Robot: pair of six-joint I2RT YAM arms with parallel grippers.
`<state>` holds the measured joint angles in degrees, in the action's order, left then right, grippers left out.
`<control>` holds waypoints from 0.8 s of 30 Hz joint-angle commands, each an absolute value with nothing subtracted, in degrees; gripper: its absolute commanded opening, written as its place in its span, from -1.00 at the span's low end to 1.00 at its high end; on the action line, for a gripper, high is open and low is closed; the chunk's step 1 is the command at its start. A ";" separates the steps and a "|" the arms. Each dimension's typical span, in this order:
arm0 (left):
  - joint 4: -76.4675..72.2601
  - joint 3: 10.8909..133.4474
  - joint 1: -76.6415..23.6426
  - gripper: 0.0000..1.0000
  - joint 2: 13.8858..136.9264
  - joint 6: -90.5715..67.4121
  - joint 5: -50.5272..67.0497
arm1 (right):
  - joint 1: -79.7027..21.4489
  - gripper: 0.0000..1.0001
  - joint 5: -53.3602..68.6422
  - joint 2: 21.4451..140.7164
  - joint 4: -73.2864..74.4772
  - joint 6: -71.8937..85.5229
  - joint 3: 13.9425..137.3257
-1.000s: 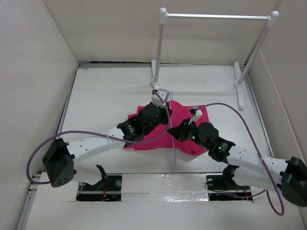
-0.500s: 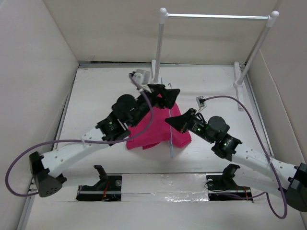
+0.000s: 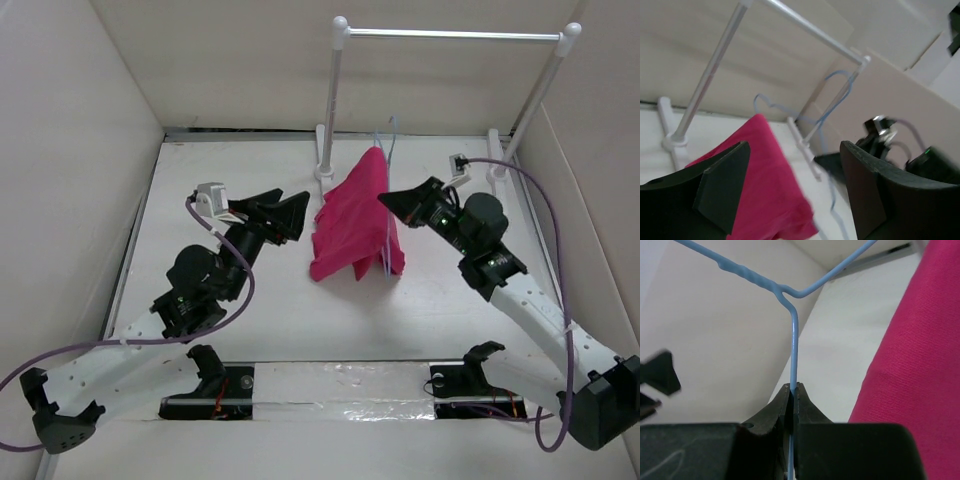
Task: Place the trousers on the hanger
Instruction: Place the hanger at the clothesline.
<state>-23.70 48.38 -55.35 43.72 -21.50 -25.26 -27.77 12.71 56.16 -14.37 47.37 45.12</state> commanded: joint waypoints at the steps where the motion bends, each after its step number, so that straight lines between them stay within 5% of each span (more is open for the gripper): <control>1: -24.26 41.15 -55.11 0.36 43.33 -19.52 -29.00 | -20.76 -1.00 17.38 56.32 -20.76 43.43 55.36; 9: -30.07 29.26 -55.11 -0.11 43.33 -17.05 -29.18 | -6.51 -1.00 26.63 68.72 -17.40 41.31 68.89; 24: -29.96 29.54 -55.11 -0.09 46.05 -17.75 -27.68 | 10.36 -1.00 35.06 80.68 -15.73 44.82 85.34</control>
<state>-26.79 27.46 -55.35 46.17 -18.11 -28.08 7.99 30.00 82.02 -3.29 43.03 78.72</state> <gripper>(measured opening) 0.451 0.045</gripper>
